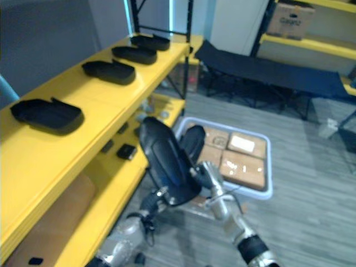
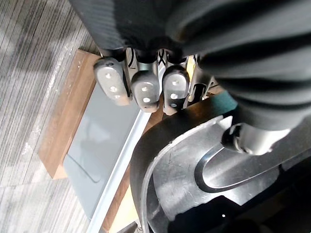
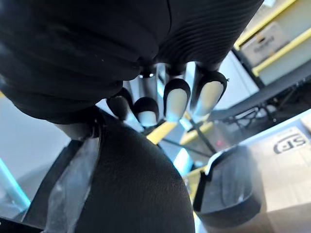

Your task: Walk over and take plastic housings, then place them on the shelf

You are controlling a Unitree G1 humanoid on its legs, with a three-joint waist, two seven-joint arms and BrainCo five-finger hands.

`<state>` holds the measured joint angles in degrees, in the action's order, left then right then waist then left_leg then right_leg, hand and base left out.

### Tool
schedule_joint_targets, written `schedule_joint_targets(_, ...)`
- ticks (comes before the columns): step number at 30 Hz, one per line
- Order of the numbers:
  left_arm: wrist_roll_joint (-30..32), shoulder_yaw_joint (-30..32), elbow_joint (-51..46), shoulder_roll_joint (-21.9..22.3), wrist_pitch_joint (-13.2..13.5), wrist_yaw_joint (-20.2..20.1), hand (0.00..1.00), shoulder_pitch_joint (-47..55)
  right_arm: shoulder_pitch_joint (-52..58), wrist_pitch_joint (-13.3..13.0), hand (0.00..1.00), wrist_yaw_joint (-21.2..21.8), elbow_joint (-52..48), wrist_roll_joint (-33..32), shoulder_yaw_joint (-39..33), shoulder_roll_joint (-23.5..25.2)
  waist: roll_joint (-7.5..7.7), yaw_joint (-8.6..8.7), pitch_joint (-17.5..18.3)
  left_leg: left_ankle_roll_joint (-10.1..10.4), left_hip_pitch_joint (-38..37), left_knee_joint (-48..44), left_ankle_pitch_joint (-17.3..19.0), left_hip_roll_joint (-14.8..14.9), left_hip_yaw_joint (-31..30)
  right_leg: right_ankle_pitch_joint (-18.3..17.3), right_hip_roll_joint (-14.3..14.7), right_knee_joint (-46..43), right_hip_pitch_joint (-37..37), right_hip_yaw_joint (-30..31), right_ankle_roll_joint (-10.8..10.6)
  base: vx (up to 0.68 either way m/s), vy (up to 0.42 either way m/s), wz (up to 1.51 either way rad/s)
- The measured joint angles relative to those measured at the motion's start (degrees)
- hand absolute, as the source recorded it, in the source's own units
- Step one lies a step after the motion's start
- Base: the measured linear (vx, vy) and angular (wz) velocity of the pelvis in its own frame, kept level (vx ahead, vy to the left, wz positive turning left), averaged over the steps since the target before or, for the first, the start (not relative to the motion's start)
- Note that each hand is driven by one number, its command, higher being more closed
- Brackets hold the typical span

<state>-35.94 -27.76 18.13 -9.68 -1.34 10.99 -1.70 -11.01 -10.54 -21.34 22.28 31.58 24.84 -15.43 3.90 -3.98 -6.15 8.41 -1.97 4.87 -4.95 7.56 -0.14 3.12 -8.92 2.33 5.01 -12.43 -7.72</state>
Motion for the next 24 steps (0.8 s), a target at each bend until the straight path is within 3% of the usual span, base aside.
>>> schedule_joint_targets(2, 0.0, 0.1, 0.0, 0.7, 0.7, 1.3, 1.00, 0.0, 0.0, 0.0, 1.00, 0.0, -0.7, -0.5, -0.1, 0.0, 0.00, -0.02, 0.0, 0.0, 0.0, 0.0, 0.0, 0.0, 0.0, 0.0, 0.0, 0.0, 0.0, 0.0, 0.0, 0.00, 0.000, 0.00)
schedule_joint_targets(3, 0.2, 0.1, -0.1, 1.0, 1.0, 1.8, 0.00, 0.0, 0.0, 0.0, 1.00, 0.0, -0.9, -0.6, -0.2, 0.0, 0.00, -0.03, 0.0, 0.0, 0.0, 0.0, 0.0, 0.0, 0.0, 0.0, 0.0, 0.0, 0.0, 0.0, 0.0, 0.00, 0.000, 0.00)
schedule_joint_targets(8, 7.4, 0.6, -2.9, 1.3, 2.4, 5.1, 0.00, 0.0, 0.4, 0.0, 1.00, -0.4, -1.0, -2.8, -1.1, 0.1, 0.01, -0.09, 0.0, 0.0, -0.1, 0.0, 0.0, 0.0, 0.0, 0.0, 0.0, 0.0, 0.0, 0.0, 0.0, 0.00, 0.000, 0.00)
schedule_joint_targets(13, 21.5, 2.2, -7.4, 1.4, 5.2, 10.4, 0.00, -0.4, 2.5, 0.0, 1.00, -1.2, -0.8, -5.1, -1.1, 0.2, 0.02, -0.11, 0.0, 0.0, -0.1, 0.0, 0.0, 0.0, 0.0, 0.0, 0.0, 0.0, 0.0, 0.1, 0.0, 0.00, 0.000, 0.00)
schedule_joint_targets(16, 25.3, 3.1, -9.4, 1.4, 6.4, 13.3, 0.00, -2.2, 3.8, 0.0, 1.00, -0.9, -0.8, -5.7, 0.4, 0.2, 0.02, -0.15, 0.0, 0.0, -0.1, -0.1, 0.0, 0.0, 0.0, 0.0, 0.0, 0.1, 0.0, 0.1, 0.0, 0.00, 0.000, 0.00)
schedule_joint_targets(24, 22.3, 5.1, -11.4, 1.4, 7.9, 13.9, 0.00, -4.2, 4.7, 0.0, 1.00, 1.4, -0.4, -6.6, 4.7, 0.9, 0.13, -0.02, 0.1, 0.0, 0.0, -0.2, 0.0, 0.0, 0.0, 0.1, 0.0, 0.2, 0.1, 0.1, 0.0, 0.00, 0.000, 0.00)
